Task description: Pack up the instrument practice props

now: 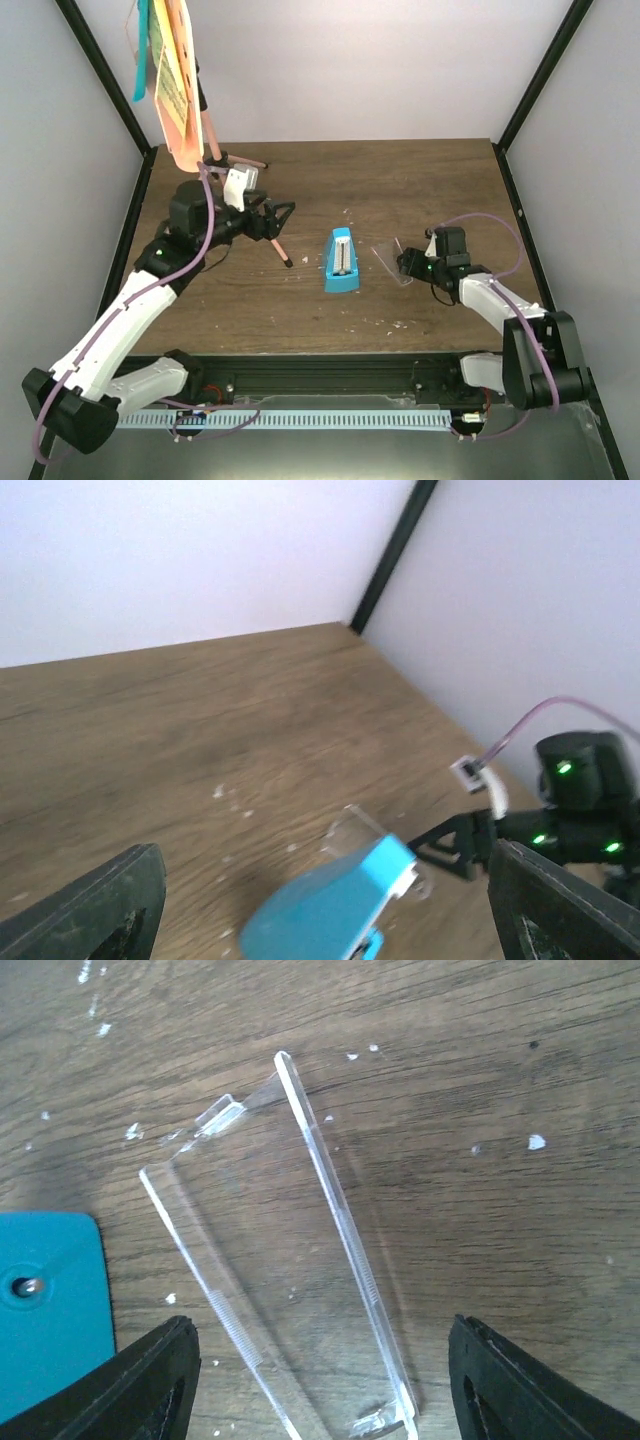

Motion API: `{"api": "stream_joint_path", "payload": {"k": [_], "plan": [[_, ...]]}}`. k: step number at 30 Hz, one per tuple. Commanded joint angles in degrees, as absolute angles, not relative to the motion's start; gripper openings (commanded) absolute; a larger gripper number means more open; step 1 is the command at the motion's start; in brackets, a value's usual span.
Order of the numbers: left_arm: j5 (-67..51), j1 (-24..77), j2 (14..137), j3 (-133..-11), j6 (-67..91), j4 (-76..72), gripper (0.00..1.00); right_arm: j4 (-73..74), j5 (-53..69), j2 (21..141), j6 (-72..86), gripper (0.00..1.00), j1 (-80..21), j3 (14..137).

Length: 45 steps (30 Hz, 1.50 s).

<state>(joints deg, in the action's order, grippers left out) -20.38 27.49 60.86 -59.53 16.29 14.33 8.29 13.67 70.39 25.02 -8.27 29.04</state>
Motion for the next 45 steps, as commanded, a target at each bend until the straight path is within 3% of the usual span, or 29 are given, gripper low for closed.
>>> {"api": "stream_joint_path", "payload": {"k": [1,4,19,45], "plan": [[-8.39,27.42,59.03,-57.33,7.51,24.10,0.89,10.49,10.60,73.11,22.22,0.65,-7.56,32.72],[-6.04,27.42,58.54,-54.71,6.71,23.01,0.89,11.19,10.01,75.51,22.15,0.55,-7.56,34.02],[-3.78,27.42,59.15,-50.63,6.50,21.17,0.89,11.07,14.06,82.24,20.91,0.48,-7.72,35.62],[-2.00,27.42,58.73,-50.54,6.15,21.25,0.89,13.46,9.55,86.73,22.58,0.15,-10.02,37.46]]}}
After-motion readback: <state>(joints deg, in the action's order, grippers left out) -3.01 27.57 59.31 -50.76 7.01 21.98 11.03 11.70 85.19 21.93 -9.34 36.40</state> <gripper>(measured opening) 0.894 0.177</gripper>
